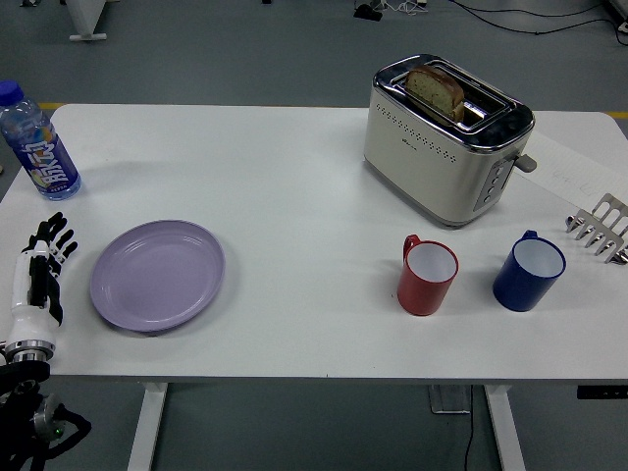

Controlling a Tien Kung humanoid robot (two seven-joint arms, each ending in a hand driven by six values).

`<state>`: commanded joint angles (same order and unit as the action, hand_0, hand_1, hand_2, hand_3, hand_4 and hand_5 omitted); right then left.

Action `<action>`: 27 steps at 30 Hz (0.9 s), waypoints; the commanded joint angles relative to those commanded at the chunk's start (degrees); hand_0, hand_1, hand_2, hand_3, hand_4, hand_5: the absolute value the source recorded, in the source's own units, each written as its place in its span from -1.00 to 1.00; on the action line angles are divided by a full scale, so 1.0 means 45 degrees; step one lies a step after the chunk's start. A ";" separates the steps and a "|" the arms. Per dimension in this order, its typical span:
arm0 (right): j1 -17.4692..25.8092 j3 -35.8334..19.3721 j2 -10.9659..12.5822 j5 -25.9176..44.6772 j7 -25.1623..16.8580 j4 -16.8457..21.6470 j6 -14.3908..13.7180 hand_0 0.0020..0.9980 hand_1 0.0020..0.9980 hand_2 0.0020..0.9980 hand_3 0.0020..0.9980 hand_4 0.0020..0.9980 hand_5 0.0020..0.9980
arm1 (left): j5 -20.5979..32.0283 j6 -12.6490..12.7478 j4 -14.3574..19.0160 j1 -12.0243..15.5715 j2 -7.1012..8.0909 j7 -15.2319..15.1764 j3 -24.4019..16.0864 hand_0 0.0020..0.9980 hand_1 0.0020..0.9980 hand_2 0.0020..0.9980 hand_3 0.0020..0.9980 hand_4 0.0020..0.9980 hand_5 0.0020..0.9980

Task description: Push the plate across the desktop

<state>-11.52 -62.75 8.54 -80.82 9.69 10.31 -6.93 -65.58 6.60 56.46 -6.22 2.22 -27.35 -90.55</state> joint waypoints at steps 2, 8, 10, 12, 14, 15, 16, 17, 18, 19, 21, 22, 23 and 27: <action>0.0000 -0.0002 0.0000 -0.0001 0.0000 0.0000 0.0000 0.28 0.22 0.33 0.21 -0.63 -0.78 | 0.0091 0.0092 -0.0001 0.0010 -0.0048 -0.0059 0.0115 0.61 0.73 0.75 0.70 0.22 1.00; 0.0002 0.0009 0.0002 0.0015 -0.0002 0.0000 -0.0001 0.28 0.22 0.33 0.21 -0.63 -0.78 | 0.0259 0.0353 -0.0032 0.0015 -0.0107 -0.0191 0.0472 0.64 0.76 0.81 0.76 0.22 1.00; 0.0005 0.0009 0.0007 0.0006 -0.0004 0.0000 0.0002 0.28 0.22 0.33 0.21 -0.63 -0.78 | 0.0433 0.0541 -0.0015 -0.0001 -0.0108 -0.0290 0.0735 0.66 0.78 0.84 0.79 0.21 1.00; 0.0010 0.0013 0.0009 0.0010 -0.0005 0.0000 0.0002 0.28 0.22 0.33 0.21 -0.63 -0.78 | 0.0574 0.0626 0.0004 -0.0005 -0.0108 -0.0339 0.0879 0.66 0.78 0.84 0.79 0.21 1.00; 0.0014 0.0017 0.0015 -0.0012 -0.0006 0.0000 0.0008 0.28 0.22 0.33 0.21 -0.63 -0.78 | 0.0800 0.0772 0.0048 -0.0011 -0.0105 -0.0414 0.1182 0.66 0.78 0.84 0.79 0.21 1.00; 0.0020 0.0014 0.0012 -0.0011 -0.0001 0.0000 0.0008 0.28 0.22 0.33 0.21 -0.63 -0.78 | 0.0950 0.0871 0.0043 -0.0025 -0.0097 -0.0467 0.1360 0.67 0.80 0.85 0.81 0.20 1.00; 0.0023 0.0012 0.0010 -0.0010 0.0001 0.0000 0.0008 0.27 0.22 0.33 0.21 -0.63 -0.78 | 0.1015 0.0914 0.0040 -0.0031 -0.0094 -0.0490 0.1439 0.67 0.80 0.85 0.81 0.20 1.00; 0.0030 0.0024 0.0009 -0.0004 0.0003 0.0000 0.0009 0.27 0.22 0.33 0.21 -0.63 -0.78 | 0.1237 0.1018 0.0043 -0.0029 -0.0078 -0.0564 0.1656 0.67 0.80 0.85 0.81 0.20 1.00; 0.0032 0.0025 0.0008 -0.0003 0.0006 0.0000 0.0009 0.27 0.22 0.33 0.21 -0.63 -0.78 | 0.1325 0.1065 0.0053 -0.0025 -0.0073 -0.0596 0.1744 0.67 0.80 0.85 0.81 0.20 1.00; 0.0033 0.0025 0.0008 -0.0002 0.0008 0.0000 0.0009 0.27 0.22 0.33 0.21 -0.63 -0.78 | 0.1372 0.1090 0.0058 -0.0022 -0.0070 -0.0613 0.1792 0.67 0.80 0.85 0.81 0.20 1.00; 0.0044 0.0020 0.0004 0.0000 0.0014 0.0000 0.0005 0.27 0.22 0.33 0.21 -0.63 -0.78 | 0.1542 0.1208 0.0139 0.0005 -0.0029 -0.0701 0.2031 0.67 0.80 0.85 0.81 0.20 1.00; 0.0053 0.0018 0.0003 0.0000 0.0018 0.0000 0.0006 0.27 0.22 0.33 0.21 -0.63 -0.78 | 0.1603 0.1278 0.0180 0.0019 -0.0002 -0.0746 0.2169 0.68 0.80 0.86 0.81 0.20 1.00; 0.0055 0.0017 0.0003 0.0000 0.0019 0.0000 0.0007 0.27 0.22 0.33 0.21 -0.63 -0.78 | 0.1619 0.1296 0.0191 0.0023 0.0006 -0.0759 0.2206 0.68 0.80 0.86 0.81 0.20 1.00; 0.0088 0.0018 0.0000 -0.0041 0.0034 0.0000 0.0018 0.27 0.22 0.33 0.21 -0.63 -0.78 | 0.1871 0.1581 0.0275 0.0066 0.0043 -0.0989 0.2650 0.68 0.80 0.86 0.81 0.20 1.00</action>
<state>-11.12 -62.67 8.54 -81.01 9.84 10.31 -6.85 -57.16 13.72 57.70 -5.92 2.42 -31.80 -78.63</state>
